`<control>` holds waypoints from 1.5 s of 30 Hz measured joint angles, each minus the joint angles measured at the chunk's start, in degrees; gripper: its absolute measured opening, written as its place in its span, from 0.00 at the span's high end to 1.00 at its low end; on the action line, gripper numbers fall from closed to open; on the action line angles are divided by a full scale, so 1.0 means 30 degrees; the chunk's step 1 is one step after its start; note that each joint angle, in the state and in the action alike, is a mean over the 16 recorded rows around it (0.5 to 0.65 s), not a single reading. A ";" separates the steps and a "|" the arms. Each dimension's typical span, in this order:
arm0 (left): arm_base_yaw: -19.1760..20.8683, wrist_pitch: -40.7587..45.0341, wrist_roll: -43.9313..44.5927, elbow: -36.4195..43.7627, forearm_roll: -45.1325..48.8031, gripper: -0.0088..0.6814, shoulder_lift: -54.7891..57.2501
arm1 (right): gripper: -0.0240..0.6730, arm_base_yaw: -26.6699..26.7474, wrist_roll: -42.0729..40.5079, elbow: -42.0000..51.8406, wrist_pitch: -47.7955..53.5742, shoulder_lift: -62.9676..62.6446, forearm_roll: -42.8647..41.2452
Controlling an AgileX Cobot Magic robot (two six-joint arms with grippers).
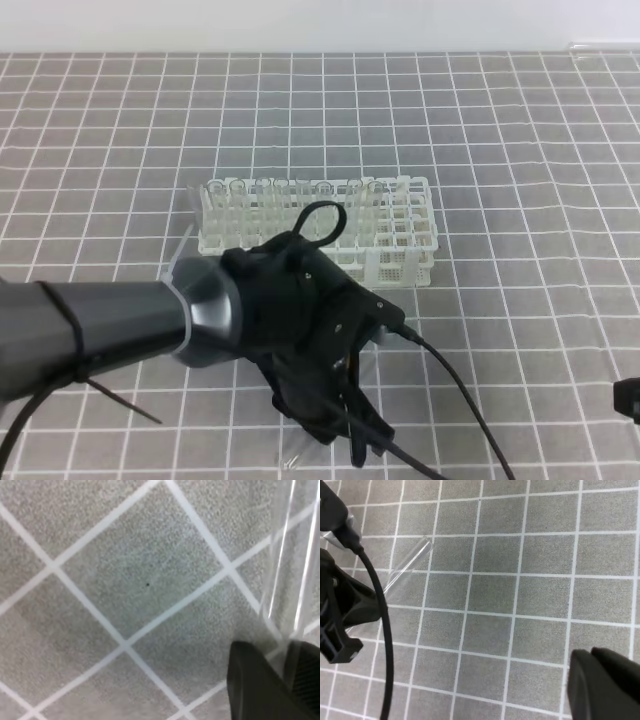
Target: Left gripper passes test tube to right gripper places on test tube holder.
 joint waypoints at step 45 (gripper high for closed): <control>0.3339 -2.1156 -0.1873 1.5702 0.0884 0.91 -1.6150 | 0.98 1.1992 -0.1181 -0.9407 -0.3498 0.8290 -0.0868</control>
